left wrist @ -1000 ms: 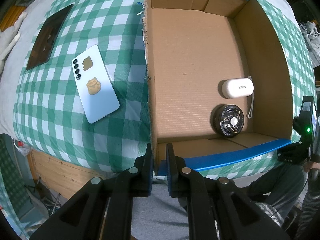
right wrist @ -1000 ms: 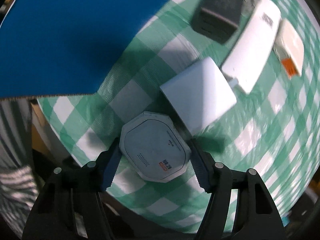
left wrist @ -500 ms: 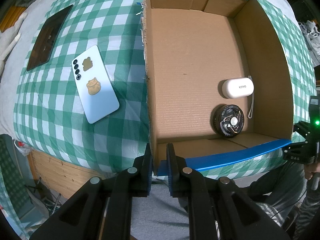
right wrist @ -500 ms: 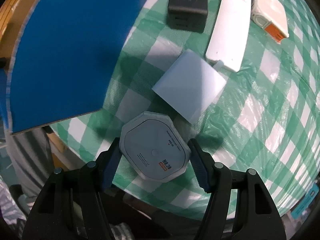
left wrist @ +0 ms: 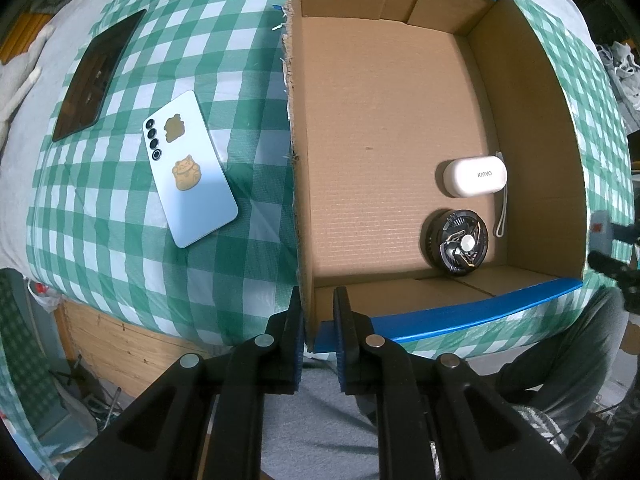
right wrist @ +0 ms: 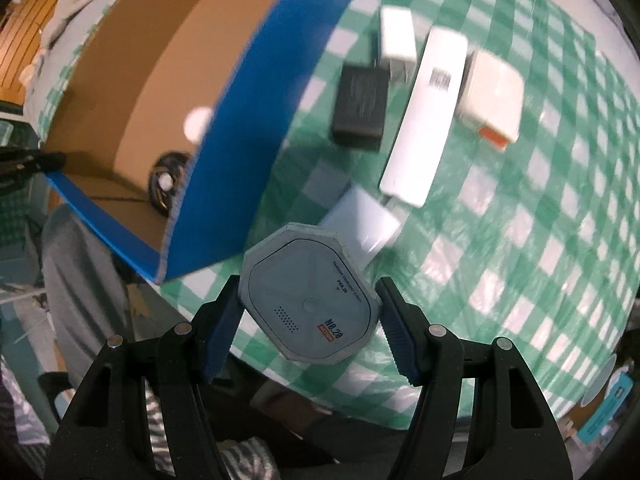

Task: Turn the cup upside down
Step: 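Carry the white router with the right gripper over the box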

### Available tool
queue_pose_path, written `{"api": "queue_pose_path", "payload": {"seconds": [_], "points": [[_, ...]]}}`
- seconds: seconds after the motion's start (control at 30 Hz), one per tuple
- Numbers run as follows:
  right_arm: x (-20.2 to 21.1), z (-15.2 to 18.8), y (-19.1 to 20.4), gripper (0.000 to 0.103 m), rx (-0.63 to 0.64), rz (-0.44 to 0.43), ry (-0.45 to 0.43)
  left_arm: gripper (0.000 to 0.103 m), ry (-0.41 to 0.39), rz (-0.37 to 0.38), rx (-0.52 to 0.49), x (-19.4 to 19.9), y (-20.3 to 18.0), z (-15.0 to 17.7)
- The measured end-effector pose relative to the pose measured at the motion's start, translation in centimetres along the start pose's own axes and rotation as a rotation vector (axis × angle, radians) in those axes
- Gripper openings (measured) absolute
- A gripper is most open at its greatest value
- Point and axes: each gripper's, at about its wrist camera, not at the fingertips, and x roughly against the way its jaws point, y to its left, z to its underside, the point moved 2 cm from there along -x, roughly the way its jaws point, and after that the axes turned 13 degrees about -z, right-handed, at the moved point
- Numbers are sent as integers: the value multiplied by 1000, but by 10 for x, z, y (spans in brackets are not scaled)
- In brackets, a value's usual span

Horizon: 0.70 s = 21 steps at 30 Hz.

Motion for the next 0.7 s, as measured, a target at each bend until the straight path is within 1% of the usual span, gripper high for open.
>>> {"api": "queue_pose_path", "payload": {"seconds": [0.23, 0.3, 0.37, 0.5, 0.7], "points": [[33, -15, 27, 67, 56, 6, -52, 12, 0, -2, -2, 0, -1, 0], [35, -18, 38, 67, 74, 4, -62, 12, 0, -2, -1, 0, -1, 0], [42, -29, 50, 67, 92, 1, -70, 12, -1, -3, -2, 0, -1, 0], [40, -40, 76, 67, 118, -9, -78, 12, -1, -2, -1, 0, -1, 0], [19, -57, 97, 67, 136, -15, -62, 12, -1, -3, -3, 1, -1, 0]]}}
